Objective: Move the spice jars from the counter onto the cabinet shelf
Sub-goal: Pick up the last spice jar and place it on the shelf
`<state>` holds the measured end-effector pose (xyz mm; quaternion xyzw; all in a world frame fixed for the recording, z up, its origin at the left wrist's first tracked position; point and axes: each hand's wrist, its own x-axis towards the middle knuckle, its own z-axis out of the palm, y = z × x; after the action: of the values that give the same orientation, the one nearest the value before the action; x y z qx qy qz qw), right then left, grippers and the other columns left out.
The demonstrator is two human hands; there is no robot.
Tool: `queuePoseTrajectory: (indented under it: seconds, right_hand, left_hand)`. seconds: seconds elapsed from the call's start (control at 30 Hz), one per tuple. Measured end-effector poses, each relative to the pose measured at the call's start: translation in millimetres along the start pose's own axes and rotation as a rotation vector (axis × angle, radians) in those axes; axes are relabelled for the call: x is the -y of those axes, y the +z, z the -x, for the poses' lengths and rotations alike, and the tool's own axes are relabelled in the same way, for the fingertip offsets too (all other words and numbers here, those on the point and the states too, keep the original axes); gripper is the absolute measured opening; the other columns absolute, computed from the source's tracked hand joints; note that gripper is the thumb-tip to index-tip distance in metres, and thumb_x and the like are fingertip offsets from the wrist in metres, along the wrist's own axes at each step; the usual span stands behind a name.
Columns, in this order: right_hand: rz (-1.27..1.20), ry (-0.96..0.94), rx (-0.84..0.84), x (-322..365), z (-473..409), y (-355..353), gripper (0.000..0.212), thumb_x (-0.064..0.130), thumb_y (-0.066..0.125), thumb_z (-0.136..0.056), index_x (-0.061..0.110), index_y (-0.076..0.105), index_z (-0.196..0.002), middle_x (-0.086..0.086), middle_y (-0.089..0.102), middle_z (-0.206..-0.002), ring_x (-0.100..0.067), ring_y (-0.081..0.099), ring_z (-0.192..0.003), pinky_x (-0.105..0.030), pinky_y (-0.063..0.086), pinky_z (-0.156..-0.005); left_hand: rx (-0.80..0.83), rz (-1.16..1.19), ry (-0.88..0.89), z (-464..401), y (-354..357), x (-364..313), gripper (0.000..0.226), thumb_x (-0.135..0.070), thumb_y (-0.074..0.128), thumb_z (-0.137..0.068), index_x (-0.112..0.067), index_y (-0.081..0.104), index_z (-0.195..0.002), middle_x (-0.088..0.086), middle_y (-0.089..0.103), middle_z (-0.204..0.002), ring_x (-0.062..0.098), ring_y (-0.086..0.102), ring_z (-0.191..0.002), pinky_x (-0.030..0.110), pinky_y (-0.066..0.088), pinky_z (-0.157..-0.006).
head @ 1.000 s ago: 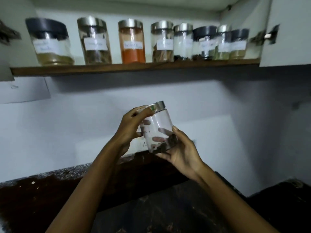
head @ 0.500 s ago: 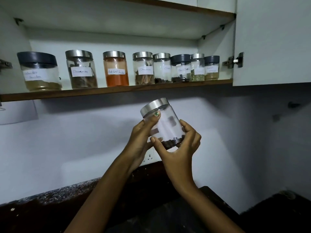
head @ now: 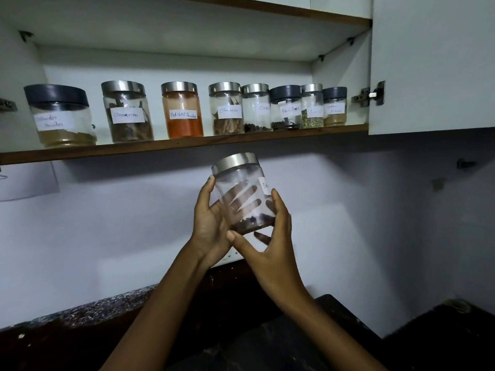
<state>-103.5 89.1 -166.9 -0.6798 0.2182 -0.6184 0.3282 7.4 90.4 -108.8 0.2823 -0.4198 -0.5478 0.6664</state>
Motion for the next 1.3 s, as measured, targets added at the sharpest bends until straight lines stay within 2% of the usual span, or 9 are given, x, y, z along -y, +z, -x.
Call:
queuePoseTrajectory:
  seconds: [0.1, 0.23, 0.37, 0.53, 0.73, 0.83, 0.97, 1.13, 1.3]
  right_hand:
    - [0.273, -0.197, -0.14, -5, -1, 5, 0.095, 0.033, 0.073, -0.077, 0.036, 0.007, -0.146, 0.01, 0.02, -0.146, -0.007, 0.025, -0.138, -0.03, 0.041, -0.106]
    - [0.457, -0.327, -0.179, -14, 3, 9, 0.091, 0.036, 0.063, -0.082, 0.034, -0.001, -0.147, 0.004, 0.009, -0.153, -0.002, 0.01, -0.14, -0.013, 0.024, -0.104]
    - [0.501, -0.355, -0.17, -20, 7, 9, 0.082, 0.044, 0.052, -0.087, 0.034, -0.003, -0.148, 0.003, 0.005, -0.156, -0.004, 0.008, -0.141, -0.01, 0.018, -0.103]
    - [0.477, -0.369, -0.134, -19, 7, 6, 0.072, 0.052, 0.039, -0.091, 0.036, -0.002, -0.148, 0.006, 0.001, -0.157, -0.005, 0.007, -0.143, -0.013, 0.02, -0.105]
    - [0.359, -0.285, -0.102, -15, 6, -4, 0.07, 0.051, 0.041, -0.09, 0.044, -0.003, -0.145, 0.016, -0.001, -0.156, 0.001, 0.005, -0.143, 0.002, 0.015, -0.103]
    - [0.247, -0.22, -0.067, -14, 4, -17, 0.076, 0.054, 0.045, -0.086, 0.048, -0.004, -0.143, 0.018, 0.003, -0.155, 0.002, 0.011, -0.143, -0.013, 0.026, -0.11]
    - [0.142, -0.118, -0.022, -15, -4, -47, 0.087, 0.046, 0.059, -0.082, 0.057, -0.006, -0.139, 0.017, 0.013, -0.151, -0.001, 0.024, -0.14, -0.03, 0.041, -0.109]
    - [0.152, -0.044, -0.095, -29, -24, -94, 0.088, 0.049, 0.06, -0.073, 0.059, -0.004, -0.133, 0.024, 0.021, -0.143, 0.009, 0.031, -0.13, 0.005, 0.033, -0.09]
    - [0.181, -0.11, -0.225, -50, -69, -149, 0.089, 0.048, 0.058, -0.07, 0.059, -0.005, -0.131, 0.048, 0.012, -0.124, 0.036, 0.025, -0.11, 0.012, 0.026, -0.08]
  left_hand:
    - [0.008, 0.008, -0.031, -3, 2, 3, 0.068, -0.061, 0.028, -0.092, -0.011, 0.059, -0.126, 0.015, 0.062, -0.127, 0.029, 0.064, -0.107, 0.039, 0.057, -0.085]
    - [0.011, 0.006, -0.037, -8, -1, 6, 0.067, -0.062, 0.025, -0.094, -0.014, 0.054, -0.131, 0.015, 0.059, -0.131, 0.031, 0.058, -0.117, 0.044, 0.051, -0.091]
    - [0.001, -0.018, -0.039, -13, -3, 8, 0.069, -0.064, 0.023, -0.093, -0.016, 0.051, -0.134, 0.016, 0.061, -0.128, 0.032, 0.058, -0.116, 0.049, 0.045, -0.098]
    - [0.0, -0.028, -0.032, -18, -1, 11, 0.067, -0.064, 0.021, -0.093, -0.017, 0.055, -0.127, 0.01, 0.072, -0.105, 0.022, 0.071, -0.088, 0.039, 0.058, -0.074]
    - [0.004, -0.035, -0.012, -25, 6, 19, 0.067, -0.063, 0.021, -0.093, -0.016, 0.056, -0.126, 0.011, 0.071, -0.108, 0.024, 0.069, -0.094, 0.041, 0.057, -0.078]
    - [-0.005, -0.098, 0.009, -33, 14, 27, 0.064, -0.063, 0.022, -0.093, -0.021, 0.068, -0.107, 0.009, 0.074, -0.102, 0.022, 0.071, -0.091, 0.036, 0.058, -0.069]
    - [-0.007, -0.226, 0.048, -45, 36, 43, 0.065, -0.066, 0.022, -0.09, -0.026, 0.072, -0.097, 0.01, 0.07, -0.113, 0.029, 0.063, -0.108, 0.048, 0.05, -0.093]
    - [0.053, -0.448, 0.103, -68, 72, 66, 0.065, -0.066, 0.018, -0.086, -0.032, 0.071, -0.102, -0.002, 0.072, -0.107, 0.013, 0.068, -0.096, 0.033, 0.055, -0.083]
    - [0.199, -0.651, 0.144, -102, 110, 97, 0.058, -0.066, 0.022, -0.08, -0.044, 0.05, -0.126, -0.016, 0.062, -0.12, 0.003, 0.063, -0.105, 0.016, 0.052, -0.079]
